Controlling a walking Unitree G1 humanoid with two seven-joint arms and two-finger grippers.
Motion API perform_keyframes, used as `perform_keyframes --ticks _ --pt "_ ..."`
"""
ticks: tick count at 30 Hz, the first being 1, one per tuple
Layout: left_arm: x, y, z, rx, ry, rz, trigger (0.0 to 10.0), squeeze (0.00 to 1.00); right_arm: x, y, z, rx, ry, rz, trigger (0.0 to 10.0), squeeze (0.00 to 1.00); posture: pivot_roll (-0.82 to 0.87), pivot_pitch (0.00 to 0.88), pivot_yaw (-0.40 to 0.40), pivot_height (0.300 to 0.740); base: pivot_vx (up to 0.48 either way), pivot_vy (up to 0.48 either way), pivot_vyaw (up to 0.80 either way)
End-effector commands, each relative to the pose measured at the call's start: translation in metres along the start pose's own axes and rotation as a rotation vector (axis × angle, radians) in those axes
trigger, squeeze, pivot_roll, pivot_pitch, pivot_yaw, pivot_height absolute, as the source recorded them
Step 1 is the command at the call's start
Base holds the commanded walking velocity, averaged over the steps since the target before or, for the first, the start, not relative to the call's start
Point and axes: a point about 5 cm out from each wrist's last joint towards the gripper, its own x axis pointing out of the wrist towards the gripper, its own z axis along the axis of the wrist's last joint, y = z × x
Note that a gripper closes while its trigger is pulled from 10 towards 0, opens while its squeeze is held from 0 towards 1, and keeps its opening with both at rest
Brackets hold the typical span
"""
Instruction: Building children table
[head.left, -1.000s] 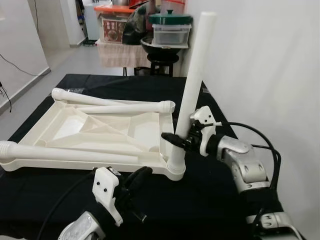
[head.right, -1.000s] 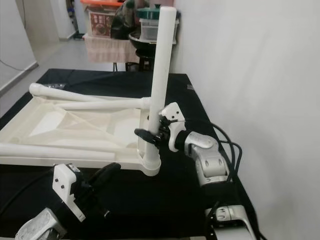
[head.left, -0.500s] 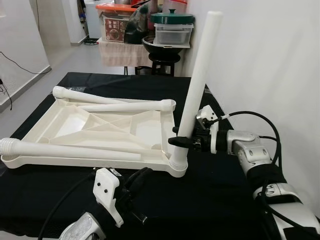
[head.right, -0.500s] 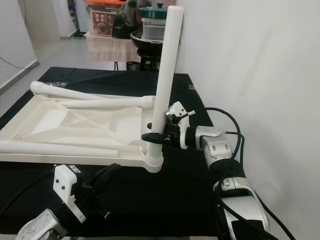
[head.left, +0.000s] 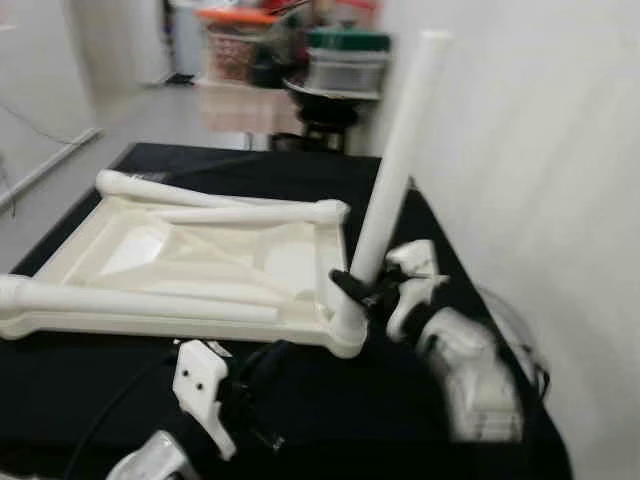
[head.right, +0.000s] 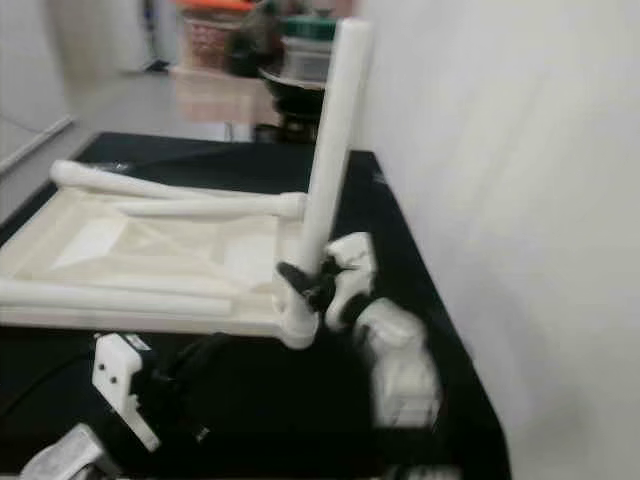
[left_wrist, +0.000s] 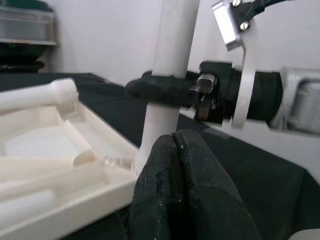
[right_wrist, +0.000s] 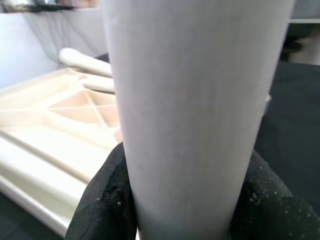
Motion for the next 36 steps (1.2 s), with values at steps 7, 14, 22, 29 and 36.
perform_keyframes --ticks 7,14,22,29,36 --pt "-0.001 -0.001 0.001 -0.011 -0.006 -0.004 10.0 0.0 0.011 -0.006 -0.017 -0.003 0.137 0.017 0.0 0.0 0.02 0.0 -0.099 0.74 0.0 0.0 0.0" --pt "0.001 0.001 0.0 -0.008 -0.009 -0.001 10.0 0.0 0.014 -0.005 0.013 0.052 0.041 0.168 10.0 1.0 0.02 0.0 -0.092 0.74 0.0 0.0 0.0" --pt "0.007 0.003 -0.002 -0.009 -0.01 -0.003 10.0 0.0 0.011 -0.019 0.052 -0.113 -0.092 0.658 10.0 0.0 0.03 0.0 -0.1 0.74 0.0 0.0 0.0" --pt "0.008 0.003 -0.003 -0.014 -0.01 -0.003 10.0 0.0 0.03 -0.042 0.041 -0.072 0.0 0.799 10.0 0.0 0.05 0.0 -0.109 0.74 0.0 0.0 0.0" --pt "0.007 0.001 -0.003 -0.023 -0.011 -0.007 10.0 0.0 0.038 -0.053 0.049 -0.009 -0.014 0.784 0.0 0.0 0.05 0.0 -0.109 0.74 0.0 0.0 0.0"
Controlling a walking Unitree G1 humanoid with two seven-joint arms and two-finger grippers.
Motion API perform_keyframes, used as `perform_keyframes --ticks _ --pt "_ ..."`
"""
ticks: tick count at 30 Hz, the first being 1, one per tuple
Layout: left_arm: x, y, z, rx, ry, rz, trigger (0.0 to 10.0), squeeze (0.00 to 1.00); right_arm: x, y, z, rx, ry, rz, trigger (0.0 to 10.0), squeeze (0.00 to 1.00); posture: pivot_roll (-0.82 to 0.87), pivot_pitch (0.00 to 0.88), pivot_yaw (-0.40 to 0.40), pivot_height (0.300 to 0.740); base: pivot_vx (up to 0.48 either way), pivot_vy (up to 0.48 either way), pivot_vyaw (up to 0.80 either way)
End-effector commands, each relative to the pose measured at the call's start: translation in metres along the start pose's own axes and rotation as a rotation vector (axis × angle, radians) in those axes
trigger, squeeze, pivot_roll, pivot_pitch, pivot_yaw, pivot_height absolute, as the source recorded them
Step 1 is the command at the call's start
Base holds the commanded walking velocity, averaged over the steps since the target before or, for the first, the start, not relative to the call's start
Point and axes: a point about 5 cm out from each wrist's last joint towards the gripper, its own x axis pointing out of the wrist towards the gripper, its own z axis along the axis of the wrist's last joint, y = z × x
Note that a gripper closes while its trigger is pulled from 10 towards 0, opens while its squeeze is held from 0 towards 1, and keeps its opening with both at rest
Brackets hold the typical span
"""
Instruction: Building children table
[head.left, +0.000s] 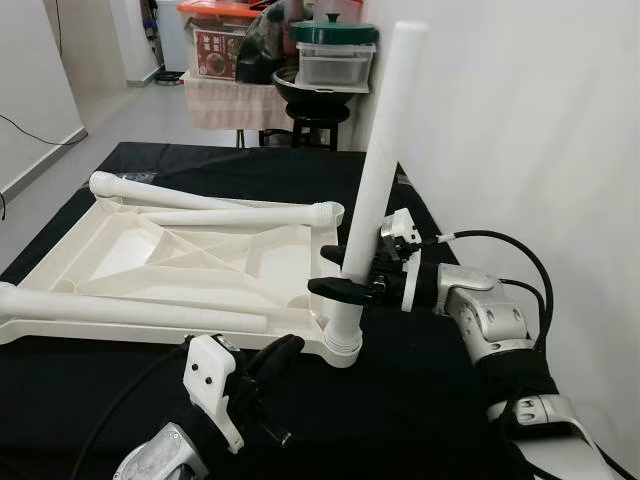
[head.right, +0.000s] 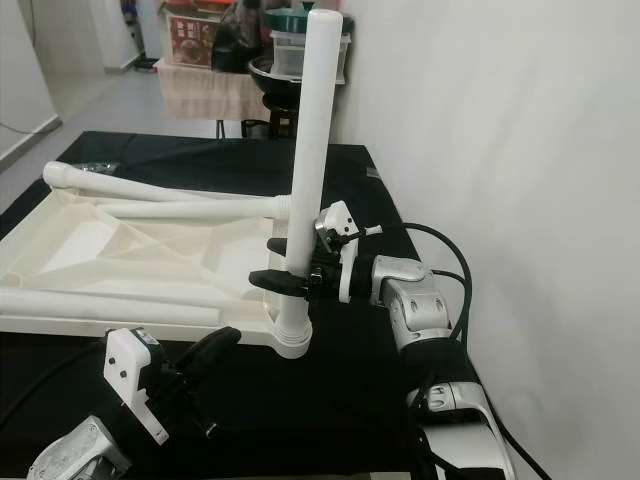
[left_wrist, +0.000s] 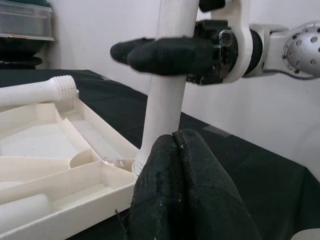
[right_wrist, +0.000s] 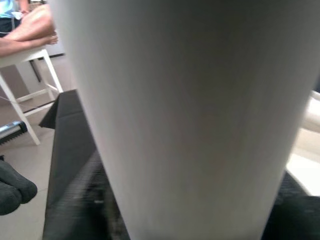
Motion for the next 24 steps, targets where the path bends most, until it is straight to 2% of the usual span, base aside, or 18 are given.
perform_keyframes --ticks 1,7,13,14,15,16,17,18,20,21,23,24 --pt "-0.001 -0.001 -0.001 -0.017 0.0 -0.004 10.0 0.0 0.001 0.0 0.003 -0.003 -0.007 0.026 0.0 0.0 0.05 0.0 -0.109 0.74 0.0 0.0 0.0" --pt "0.0 -0.002 -0.001 -0.021 -0.004 -0.007 10.0 0.0 -0.008 -0.003 -0.004 -0.009 0.02 0.019 0.0 0.0 0.04 0.0 -0.11 0.74 0.0 0.0 0.0" --pt "0.0 -0.003 0.0 -0.024 -0.008 -0.008 10.0 0.0 -0.021 -0.002 -0.016 -0.014 0.033 -0.102 0.0 0.0 0.03 0.0 -0.119 0.74 0.0 0.0 0.0" --pt "-0.001 -0.004 0.0 -0.024 -0.009 -0.009 10.0 0.0 -0.022 0.0 -0.024 -0.023 0.076 -0.215 0.0 0.0 0.03 0.0 -0.128 0.74 0.0 0.0 0.0" --pt "-0.001 -0.004 0.0 -0.024 -0.009 -0.009 10.0 0.0 -0.022 0.0 -0.024 -0.023 0.076 -0.215 0.0 0.0 0.03 0.0 -0.128 0.74 0.0 0.0 0.0" --pt "-0.003 -0.003 0.001 -0.024 -0.009 -0.008 10.0 0.0 -0.006 0.018 -0.043 0.109 0.057 -0.563 0.0 0.0 0.02 0.0 -0.135 0.74 0.0 0.0 0.0" --pt "-0.003 -0.003 0.001 -0.024 -0.009 -0.008 10.0 0.0 -0.006 0.018 -0.043 0.109 0.057 -0.563 0.0 0.0 0.02 0.0 -0.135 0.74 0.0 0.0 0.0" --pt "-0.004 -0.002 0.001 -0.025 -0.007 -0.007 10.0 0.0 0.005 0.043 -0.062 0.16 0.059 -0.75 0.0 0.0 0.02 0.0 -0.109 0.74 0.0 0.0 0.0" --pt "-0.004 -0.002 0.001 -0.025 -0.007 -0.007 10.0 0.0 0.005 0.043 -0.062 0.16 0.059 -0.75 0.0 0.0 0.02 0.0 -0.109 0.74 0.0 0.0 0.0" --pt "-0.006 -0.001 0.0 -0.026 -0.003 -0.008 10.0 0.0 0.011 0.054 -0.061 0.168 0.028 -0.847 0.0 0.0 0.01 0.0 -0.103 0.74 0.0 0.0 0.0" --pt "-0.006 -0.001 0.0 -0.026 -0.003 -0.008 10.0 0.0 0.011 0.054 -0.061 0.168 0.028 -0.847 0.0 0.0 0.01 0.0 -0.103 0.74 0.0 0.0 0.0" --pt "-0.006 0.0 0.0 -0.033 0.0 -0.011 10.0 0.0 0.02 0.057 -0.056 0.148 0.012 -0.835 0.0 0.0 0.02 0.0 -0.112 0.74 0.0 0.0 0.0"
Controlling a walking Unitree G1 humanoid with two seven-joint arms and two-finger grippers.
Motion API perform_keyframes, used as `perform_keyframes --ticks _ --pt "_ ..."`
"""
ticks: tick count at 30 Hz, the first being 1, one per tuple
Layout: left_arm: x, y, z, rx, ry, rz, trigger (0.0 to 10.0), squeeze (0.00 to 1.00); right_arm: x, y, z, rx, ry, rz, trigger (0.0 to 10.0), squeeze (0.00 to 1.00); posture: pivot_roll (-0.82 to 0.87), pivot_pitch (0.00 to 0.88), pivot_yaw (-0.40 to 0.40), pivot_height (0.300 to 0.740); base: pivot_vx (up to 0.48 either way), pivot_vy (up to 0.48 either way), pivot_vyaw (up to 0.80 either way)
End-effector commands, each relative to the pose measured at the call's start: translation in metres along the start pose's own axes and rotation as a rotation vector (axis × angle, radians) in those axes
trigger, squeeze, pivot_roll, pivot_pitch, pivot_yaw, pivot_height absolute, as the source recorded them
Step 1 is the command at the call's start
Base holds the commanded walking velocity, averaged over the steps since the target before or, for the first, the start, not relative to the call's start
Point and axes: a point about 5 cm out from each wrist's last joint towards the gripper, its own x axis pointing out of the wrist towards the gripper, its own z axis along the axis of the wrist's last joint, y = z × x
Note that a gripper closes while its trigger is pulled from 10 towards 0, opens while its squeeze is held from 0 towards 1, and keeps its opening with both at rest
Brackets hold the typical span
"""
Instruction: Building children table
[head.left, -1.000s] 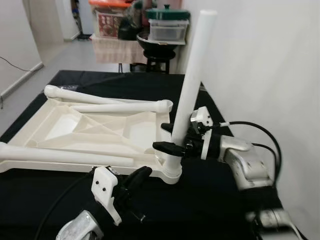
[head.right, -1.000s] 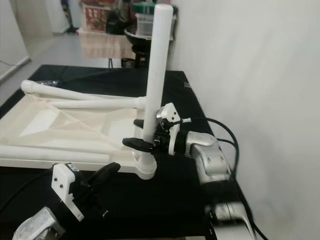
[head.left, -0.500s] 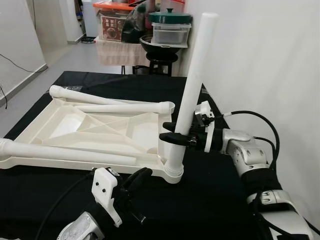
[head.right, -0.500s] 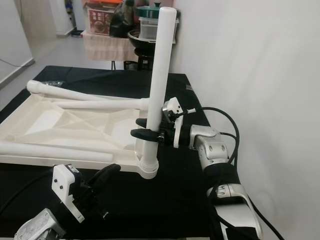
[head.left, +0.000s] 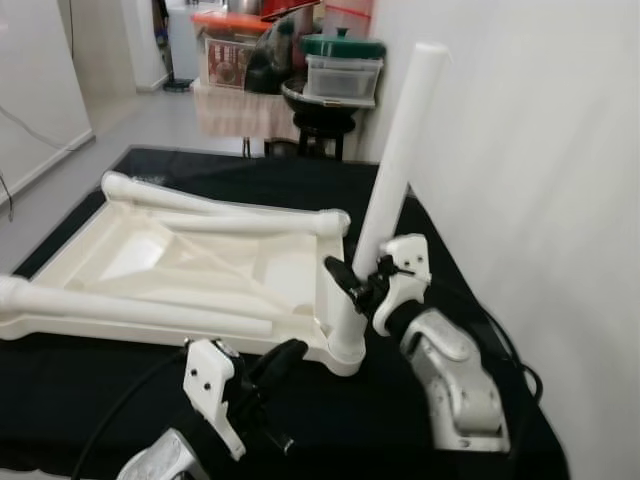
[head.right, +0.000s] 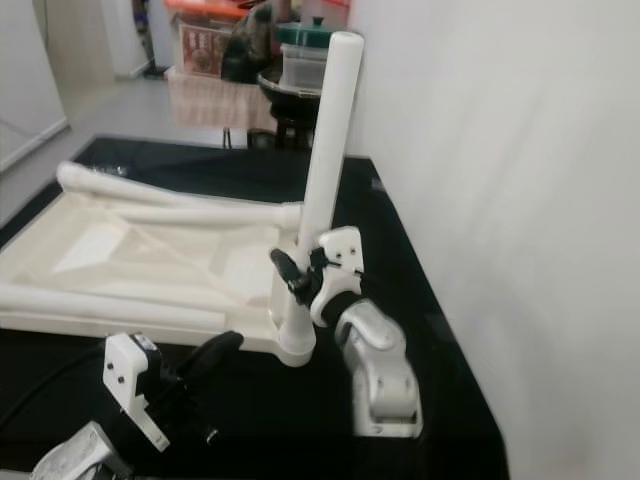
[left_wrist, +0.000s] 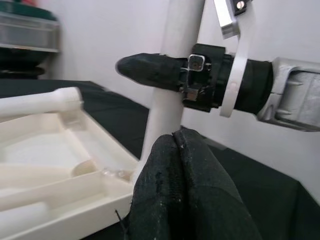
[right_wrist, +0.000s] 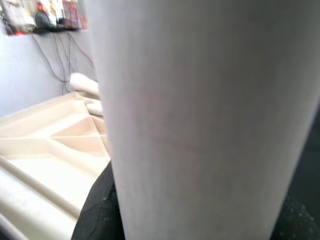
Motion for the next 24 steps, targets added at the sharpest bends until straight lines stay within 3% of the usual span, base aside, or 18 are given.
perform_keyframes --ticks 1,3,4,5,6,8,11,13,14,15,16,17,19,24 --pt "-0.001 0.001 -0.001 -0.009 0.006 -0.003 10.0 0.0 -0.002 0.002 -0.027 0.034 0.138 -0.031 0.0 0.0 0.02 0.0 -0.112 0.74 0.0 0.0 0.0" --pt "-0.001 0.001 -0.001 -0.012 0.006 -0.005 10.0 0.0 0.004 0.007 -0.024 0.013 0.12 0.034 0.0 0.0 0.02 0.0 -0.113 0.74 0.0 0.0 0.0" --pt "0.0 0.001 -0.001 -0.007 0.005 -0.001 10.0 0.0 0.008 0.007 -0.024 0.002 0.129 0.047 3.9 0.0 0.03 0.0 -0.115 0.74 0.0 0.0 0.0" --pt "0.0 0.002 -0.001 -0.004 0.003 0.003 10.0 0.0 0.01 0.01 -0.024 0.011 0.121 0.094 10.0 0.0 0.03 0.0 -0.116 0.74 0.0 0.0 0.0" --pt "0.0 0.002 0.0 -0.002 0.001 0.005 10.0 0.0 0.013 0.01 -0.021 0.02 0.109 0.157 10.0 1.0 0.02 0.0 -0.111 0.74 0.0 0.0 0.0" --pt "0.001 0.002 0.0 -0.001 -0.001 0.006 10.0 0.0 0.014 0.01 -0.019 0.024 0.1 0.202 10.0 1.0 0.02 0.0 -0.111 0.74 0.0 0.0 0.0" --pt "0.002 0.002 0.0 -0.005 -0.002 0.003 10.0 0.0 0.017 0.009 -0.006 0.004 0.062 0.437 10.0 1.0 0.01 0.0 -0.101 0.74 0.0 0.0 0.0" --pt "0.002 0.002 0.0 -0.005 -0.002 0.003 10.0 0.0 0.017 0.009 -0.006 0.004 0.062 0.437 10.0 1.0 0.01 0.0 -0.101 0.74 0.0 0.0 0.0" --pt "0.003 0.002 0.0 -0.006 -0.003 0.002 10.0 0.0 0.013 0.008 -0.001 -0.031 0.055 0.525 10.0 1.0 0.02 0.0 -0.102 0.74 0.0 0.0 0.0" --pt "0.003 0.002 0.0 -0.006 -0.003 0.002 10.0 0.0 0.013 0.008 -0.001 -0.031 0.055 0.525 10.0 1.0 0.02 0.0 -0.102 0.74 0.0 0.0 0.0" --pt "0.004 0.002 -0.001 -0.006 -0.003 0.002 10.0 0.0 0.011 0.004 0.005 -0.061 0.062 0.627 10.0 0.0 0.03 0.0 -0.11 0.74 0.0 0.0 0.0" --pt "0.004 0.002 -0.001 -0.006 -0.003 0.002 10.0 0.0 0.011 0.004 0.005 -0.061 0.062 0.627 10.0 0.0 0.03 0.0 -0.11 0.74 0.0 0.0 0.0" --pt "0.005 0.002 -0.001 -0.005 -0.004 0.002 10.0 0.0 0.01 -0.01 0.018 -0.111 0.077 0.816 10.0 0.0 0.04 0.0 -0.118 0.74 0.0 0.0 0.0" --pt "0.005 0.002 -0.002 -0.006 -0.003 0.003 10.0 0.0 0.022 -0.031 0.029 -0.096 0.115 0.884 10.0 0.0 0.04 0.0 -0.118 0.74 0.0 0.0 0.0"
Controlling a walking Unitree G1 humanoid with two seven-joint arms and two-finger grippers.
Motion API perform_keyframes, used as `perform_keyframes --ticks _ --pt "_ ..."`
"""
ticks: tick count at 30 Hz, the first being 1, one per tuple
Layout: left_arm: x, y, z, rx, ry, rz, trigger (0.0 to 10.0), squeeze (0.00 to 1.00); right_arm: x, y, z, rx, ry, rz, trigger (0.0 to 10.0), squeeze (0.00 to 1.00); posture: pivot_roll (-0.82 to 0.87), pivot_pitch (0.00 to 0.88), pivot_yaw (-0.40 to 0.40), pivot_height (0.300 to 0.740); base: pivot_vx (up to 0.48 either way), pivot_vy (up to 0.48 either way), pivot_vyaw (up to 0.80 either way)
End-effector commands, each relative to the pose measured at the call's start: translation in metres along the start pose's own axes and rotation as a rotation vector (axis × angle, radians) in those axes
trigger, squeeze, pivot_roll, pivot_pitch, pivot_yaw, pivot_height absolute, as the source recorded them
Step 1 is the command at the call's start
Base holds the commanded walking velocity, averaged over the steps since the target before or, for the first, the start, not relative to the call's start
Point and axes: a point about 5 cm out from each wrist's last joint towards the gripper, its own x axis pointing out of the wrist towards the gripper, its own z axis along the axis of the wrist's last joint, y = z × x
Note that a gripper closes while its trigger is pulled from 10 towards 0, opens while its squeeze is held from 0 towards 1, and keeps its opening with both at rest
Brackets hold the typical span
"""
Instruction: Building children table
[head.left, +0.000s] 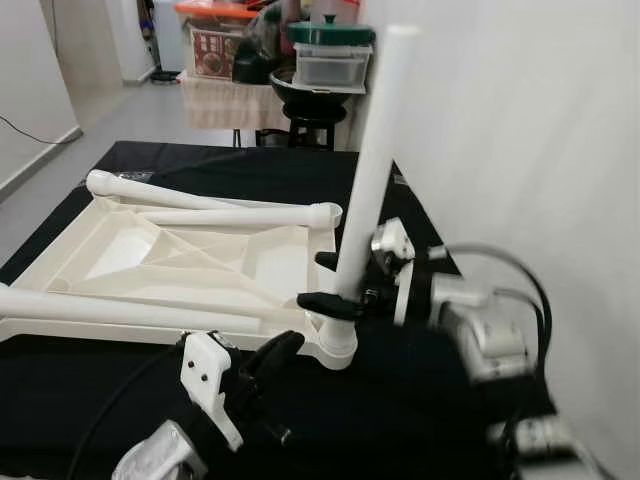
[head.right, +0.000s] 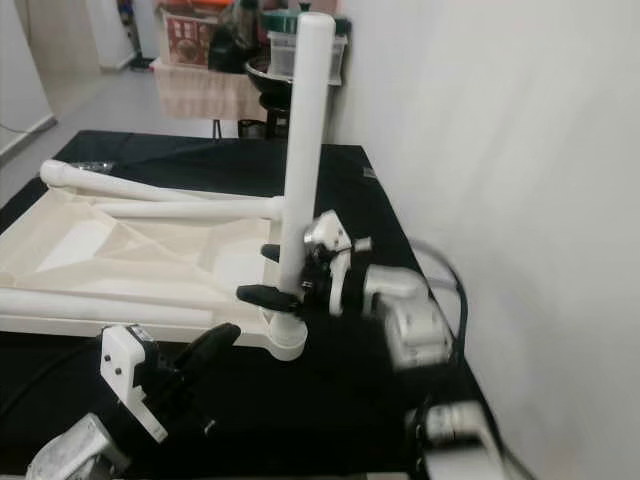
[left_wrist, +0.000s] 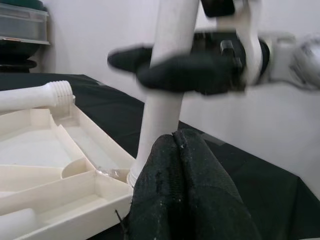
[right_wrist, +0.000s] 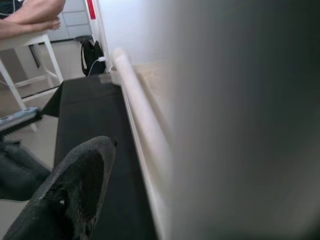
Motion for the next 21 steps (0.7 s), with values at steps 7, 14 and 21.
perform_keyframes --ticks 7,14,21 --pt "0.0 0.0 -0.004 -0.009 0.014 0.003 10.0 0.0 0.002 -0.012 -0.007 0.045 0.034 0.062 10.0 0.0 0.05 0.0 -0.117 0.74 0.0 0.0 0.0" --pt "0.0 -0.001 -0.003 -0.011 0.013 0.002 10.0 0.0 -0.006 -0.021 -0.004 0.076 0.021 0.058 0.0 0.0 0.05 0.0 -0.116 0.74 0.0 0.0 0.0" --pt "0.0 -0.002 -0.002 -0.01 0.01 0.001 10.0 0.0 -0.019 -0.018 -0.008 0.017 0.006 0.009 0.0 0.0 0.03 0.0 -0.109 0.74 0.0 0.0 0.0"
